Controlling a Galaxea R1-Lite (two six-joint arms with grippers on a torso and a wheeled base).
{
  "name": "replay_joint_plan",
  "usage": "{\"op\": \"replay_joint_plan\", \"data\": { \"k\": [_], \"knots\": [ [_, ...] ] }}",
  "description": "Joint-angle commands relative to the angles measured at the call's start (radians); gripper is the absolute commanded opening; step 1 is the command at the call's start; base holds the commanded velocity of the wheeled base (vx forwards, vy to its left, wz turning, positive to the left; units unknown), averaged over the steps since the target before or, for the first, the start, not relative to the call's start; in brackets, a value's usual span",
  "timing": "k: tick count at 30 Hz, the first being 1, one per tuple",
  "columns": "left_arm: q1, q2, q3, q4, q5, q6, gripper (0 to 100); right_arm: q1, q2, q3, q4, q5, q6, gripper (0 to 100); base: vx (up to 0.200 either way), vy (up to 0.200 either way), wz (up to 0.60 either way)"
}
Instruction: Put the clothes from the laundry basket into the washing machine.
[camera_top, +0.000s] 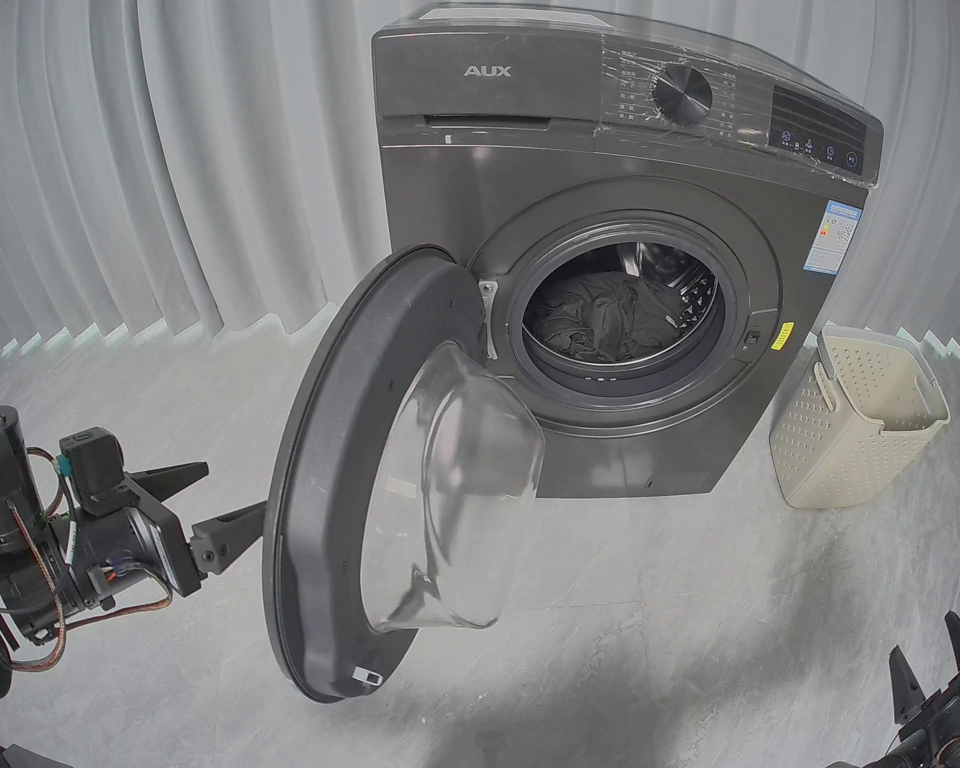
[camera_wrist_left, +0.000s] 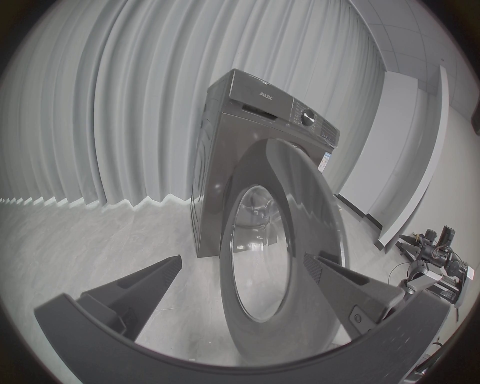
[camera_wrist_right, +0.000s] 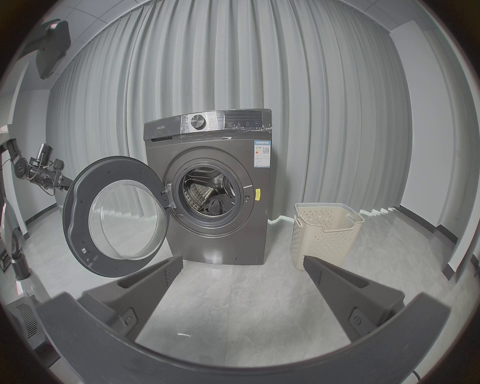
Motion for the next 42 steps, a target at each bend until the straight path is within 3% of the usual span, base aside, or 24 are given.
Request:
{"op": "replay_joint_plan", "data": {
  "k": [1,10,14,16,29,42],
  "knots": [
    [-0.059,0.058,-0.018,-0.002,0.02,-0.005,100,0.001,-0.016,0.018,0.0,0.0,0.0,100,0.0,0.0,0.0],
    [-0.142,0.139,-0.073,-0.002,0.038,-0.02,100,0.001,-0.016,0.018,0.0,0.0,0.0,100,0.0,0.0,0.0],
    [-0.222,0.204,-0.125,-0.011,0.101,-0.028,100,0.001,-0.016,0.018,0.0,0.0,0.0,100,0.0,0.0,0.0],
    [-0.238,0.222,-0.138,-0.028,0.104,-0.031,100,0.001,-0.016,0.018,0.0,0.0,0.0,100,0.0,0.0,0.0],
    [-0.286,0.385,-0.216,-0.154,0.104,-0.114,100,0.001,-0.016,0.018,0.0,0.0,0.0,100,0.0,0.0,0.0],
    [-0.33,0.475,-0.331,-0.165,0.117,-0.126,100,0.001,-0.016,0.018,0.0,0.0,0.0,100,0.0,0.0,0.0]
  ]
}}
